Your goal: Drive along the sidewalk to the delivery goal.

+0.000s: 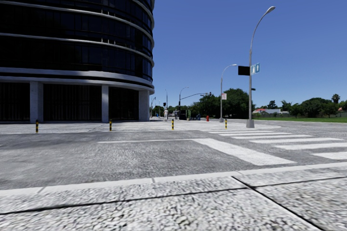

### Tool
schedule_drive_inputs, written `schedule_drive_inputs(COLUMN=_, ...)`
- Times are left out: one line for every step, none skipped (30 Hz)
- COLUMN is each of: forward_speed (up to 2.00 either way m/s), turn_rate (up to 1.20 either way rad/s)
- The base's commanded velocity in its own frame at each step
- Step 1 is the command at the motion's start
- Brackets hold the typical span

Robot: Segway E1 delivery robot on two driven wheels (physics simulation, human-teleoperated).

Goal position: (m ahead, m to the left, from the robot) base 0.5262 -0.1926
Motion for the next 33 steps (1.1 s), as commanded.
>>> schedule_drive_inputs(forward_speed=1.34, turn_rate=0.0)
schedule_drive_inputs(forward_speed=1.34, turn_rate=0.0)
schedule_drive_inputs(forward_speed=1.34, turn_rate=0.0)
schedule_drive_inputs(forward_speed=1.35, turn_rate=0.0)
schedule_drive_inputs(forward_speed=1.35, turn_rate=0.0)
schedule_drive_inputs(forward_speed=1.35, turn_rate=0.0)
schedule_drive_inputs(forward_speed=1.35, turn_rate=0.0)
schedule_drive_inputs(forward_speed=1.35, turn_rate=0.0)
schedule_drive_inputs(forward_speed=1.35, turn_rate=0.0)
schedule_drive_inputs(forward_speed=1.33, turn_rate=0.0)
schedule_drive_inputs(forward_speed=1.19, turn_rate=0.0)
schedule_drive_inputs(forward_speed=0.7, turn_rate=0.0)
schedule_drive_inputs(forward_speed=0.0, turn_rate=0.0)
schedule_drive_inputs(forward_speed=0.0, turn_rate=0.0)
schedule_drive_inputs(forward_speed=0.0, turn_rate=0.0)
schedule_drive_inputs(forward_speed=0.0, turn_rate=0.0)
schedule_drive_inputs(forward_speed=0.0, turn_rate=0.0)
schedule_drive_inputs(forward_speed=0.0, turn_rate=0.0)
schedule_drive_inputs(forward_speed=0.0, turn_rate=0.0)
schedule_drive_inputs(forward_speed=0.0, turn_rate=0.0)
schedule_drive_inputs(forward_speed=0.0, turn_rate=0.0)
schedule_drive_inputs(forward_speed=0.0, turn_rate=0.0)
schedule_drive_inputs(forward_speed=0.0, turn_rate=0.0)
schedule_drive_inputs(forward_speed=0.0, turn_rate=0.0)
schedule_drive_inputs(forward_speed=0.0, turn_rate=0.0)
schedule_drive_inputs(forward_speed=0.0, turn_rate=0.0)
schedule_drive_inputs(forward_speed=0.0, turn_rate=0.0)
schedule_drive_inputs(forward_speed=0.0, turn_rate=0.0)
schedule_drive_inputs(forward_speed=0.0, turn_rate=0.0)
schedule_drive_inputs(forward_speed=0.0, turn_rate=0.0)
schedule_drive_inputs(forward_speed=0.0, turn_rate=0.0)
schedule_drive_inputs(forward_speed=0.0, turn_rate=0.0)
schedule_drive_inputs(forward_speed=0.0, turn_rate=0.0)
